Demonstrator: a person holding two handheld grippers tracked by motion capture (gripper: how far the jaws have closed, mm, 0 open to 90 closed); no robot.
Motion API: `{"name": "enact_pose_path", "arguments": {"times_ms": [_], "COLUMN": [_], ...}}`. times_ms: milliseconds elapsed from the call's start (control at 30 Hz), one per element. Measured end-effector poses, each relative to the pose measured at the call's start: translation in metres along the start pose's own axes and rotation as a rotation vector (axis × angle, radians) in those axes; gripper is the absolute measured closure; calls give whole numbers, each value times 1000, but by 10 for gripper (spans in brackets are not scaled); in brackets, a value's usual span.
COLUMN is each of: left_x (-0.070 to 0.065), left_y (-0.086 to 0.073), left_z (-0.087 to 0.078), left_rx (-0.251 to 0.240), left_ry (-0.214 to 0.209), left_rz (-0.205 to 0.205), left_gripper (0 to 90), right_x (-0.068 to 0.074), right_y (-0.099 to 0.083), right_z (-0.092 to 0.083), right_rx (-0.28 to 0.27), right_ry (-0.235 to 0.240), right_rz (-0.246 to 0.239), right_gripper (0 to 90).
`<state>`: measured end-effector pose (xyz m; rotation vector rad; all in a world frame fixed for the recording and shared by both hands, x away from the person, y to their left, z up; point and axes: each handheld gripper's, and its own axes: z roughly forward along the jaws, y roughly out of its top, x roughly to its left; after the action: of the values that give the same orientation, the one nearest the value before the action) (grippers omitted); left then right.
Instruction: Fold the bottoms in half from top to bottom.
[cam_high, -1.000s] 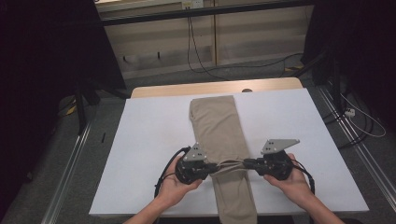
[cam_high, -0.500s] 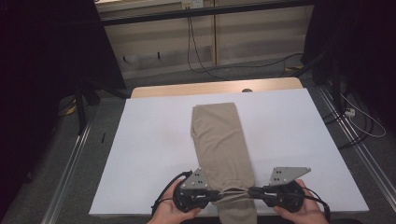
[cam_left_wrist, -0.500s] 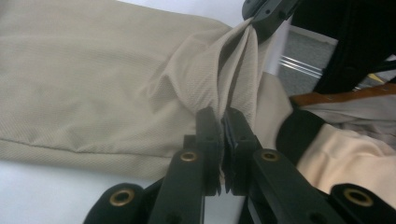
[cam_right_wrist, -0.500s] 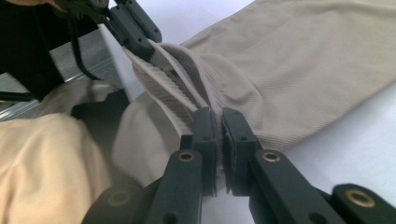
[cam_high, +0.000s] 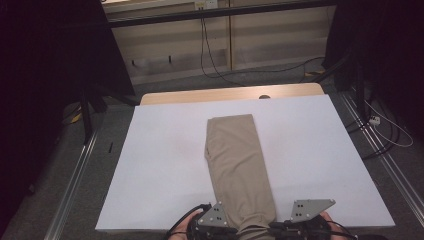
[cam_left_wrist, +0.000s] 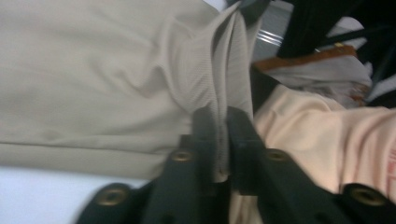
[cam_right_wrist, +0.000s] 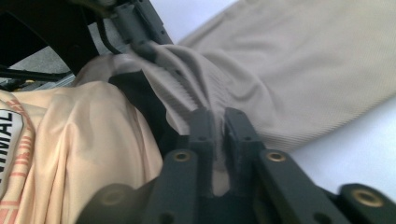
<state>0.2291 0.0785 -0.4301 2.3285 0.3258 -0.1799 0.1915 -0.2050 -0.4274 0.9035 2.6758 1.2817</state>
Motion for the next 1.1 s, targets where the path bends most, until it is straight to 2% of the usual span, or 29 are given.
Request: {"name": "enact_pose_path", "arguments": {"times_ms": [67, 100, 133, 200, 233, 300, 433, 467, 533, 700, 767, 833, 933, 1067, 1100], "left_x": [1, 3, 4, 8, 12, 19, 34, 40, 49, 81, 92, 106, 123, 143, 150], "left_y": [1, 1, 2, 3, 3, 3, 2, 2, 2, 8, 10, 13, 18, 26, 28], "left_z": [1, -1, -3, -8, -11, -15, -18, -19, -20, -24, -28, -32, -38, -42, -43], "left_rx": [-6, -16, -38, -67, -94, -110, -125, -132, -140, -170, -195, -222, -269, -280, -267], "left_ry": [-2, 18, 26, 42, 57, 75, 169, 204, 247, 355, 387, 403, 425, 473, 501], "left_rz": [-3, -5, -15, -22, -34, -54, -70, -72, -84, -118, -121, -153, -181, -190, -196], "left_gripper": [699, 667, 614, 554, 536, 453, 337, 305, 228, 144, 130, 127, 126, 139, 153], "right_x": [-3, -5, -8, -11, -12, -16, -21, -23, -28, -49, -59, -69, -83, -106, -112], "right_y": [0, 1, 2, 3, 4, 6, 10, 11, 16, 27, 31, 36, 47, 65, 69], "right_z": [1, 1, 0, 0, 0, 1, 5, 6, 9, 16, 20, 23, 23, 24, 25], "right_rx": [-11, -18, -26, -42, -44, -59, -72, -69, -75, -81, -67, -66, -90, -118, -121], "right_ry": [-3, -7, -4, -25, -31, -27, -50, -56, -87, -145, -144, -144, -170, -196, -198], "right_rz": [17, 23, 27, 40, 45, 50, 63, 59, 62, 79, 93, 97, 95, 106, 103], "right_gripper": [619, 583, 571, 488, 483, 451, 397, 392, 355, 277, 260, 246, 246, 263, 279]}}
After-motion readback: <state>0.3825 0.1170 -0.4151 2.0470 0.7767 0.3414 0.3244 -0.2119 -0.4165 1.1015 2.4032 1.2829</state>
